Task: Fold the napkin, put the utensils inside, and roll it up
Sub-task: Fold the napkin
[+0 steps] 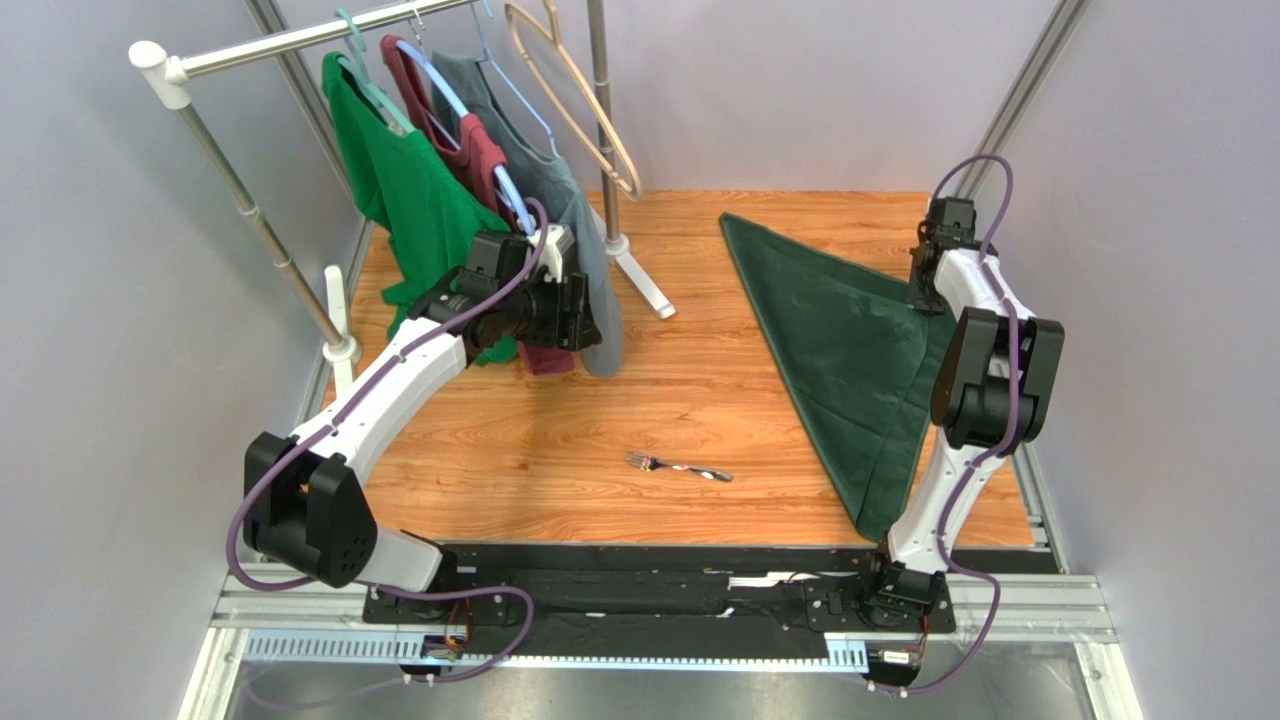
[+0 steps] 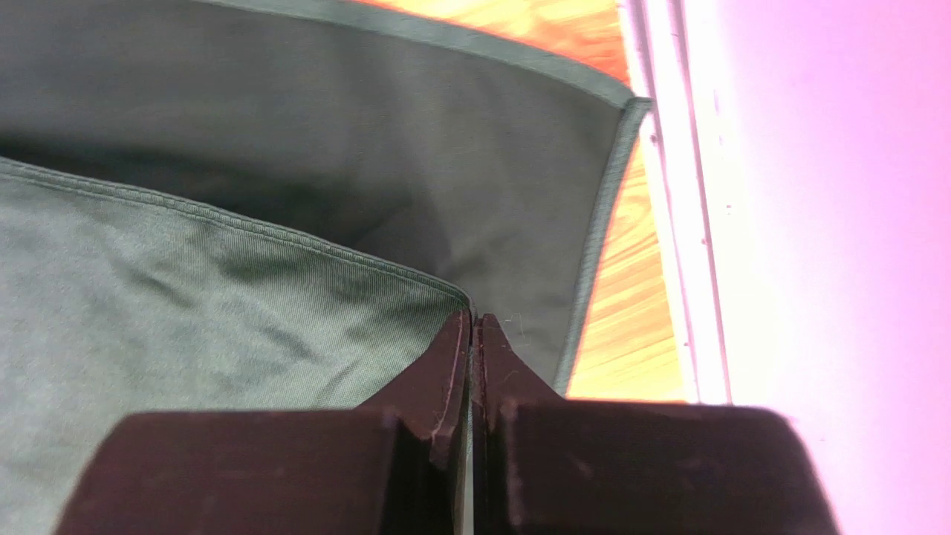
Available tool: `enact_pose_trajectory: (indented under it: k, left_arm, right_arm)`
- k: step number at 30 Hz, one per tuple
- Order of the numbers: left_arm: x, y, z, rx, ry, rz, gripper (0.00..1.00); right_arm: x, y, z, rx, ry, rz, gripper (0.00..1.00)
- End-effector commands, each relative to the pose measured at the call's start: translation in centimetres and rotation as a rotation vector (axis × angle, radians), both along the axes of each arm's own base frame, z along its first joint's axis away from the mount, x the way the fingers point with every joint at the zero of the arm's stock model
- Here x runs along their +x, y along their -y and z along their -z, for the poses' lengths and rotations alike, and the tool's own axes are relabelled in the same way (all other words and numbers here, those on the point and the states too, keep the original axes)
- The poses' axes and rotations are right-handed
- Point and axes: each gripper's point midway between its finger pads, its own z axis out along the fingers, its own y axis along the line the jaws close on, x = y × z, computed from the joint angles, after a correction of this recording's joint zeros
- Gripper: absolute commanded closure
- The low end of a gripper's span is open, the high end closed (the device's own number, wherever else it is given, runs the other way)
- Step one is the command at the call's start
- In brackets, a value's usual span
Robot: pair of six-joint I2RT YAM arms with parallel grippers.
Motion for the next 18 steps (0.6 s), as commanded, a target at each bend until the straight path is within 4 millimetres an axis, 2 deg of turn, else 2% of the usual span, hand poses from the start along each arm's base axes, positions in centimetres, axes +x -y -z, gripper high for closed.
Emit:
enact_pose_trajectory:
  k: [1,10,18]
  left_arm:
    - [0.6,-0.1,-0.4,-0.008,0.028,0.009,0.26]
    - [0.8,-0.3,-0.3,-0.011,0.023,0.003,0.26]
    - [0.9,-0.4,0.0,-0.019,0.008,-0.001,0.26]
  right_arm:
    - [1.2,2.2,-1.2,-0.049,0.022,0.016,1.00]
    - [2.6,4.2,-2.0,-0.101,0.032,0.028,1.00]
    - [3.1,5.5,-1.0,-0.107,-0.005,0.034,1.00]
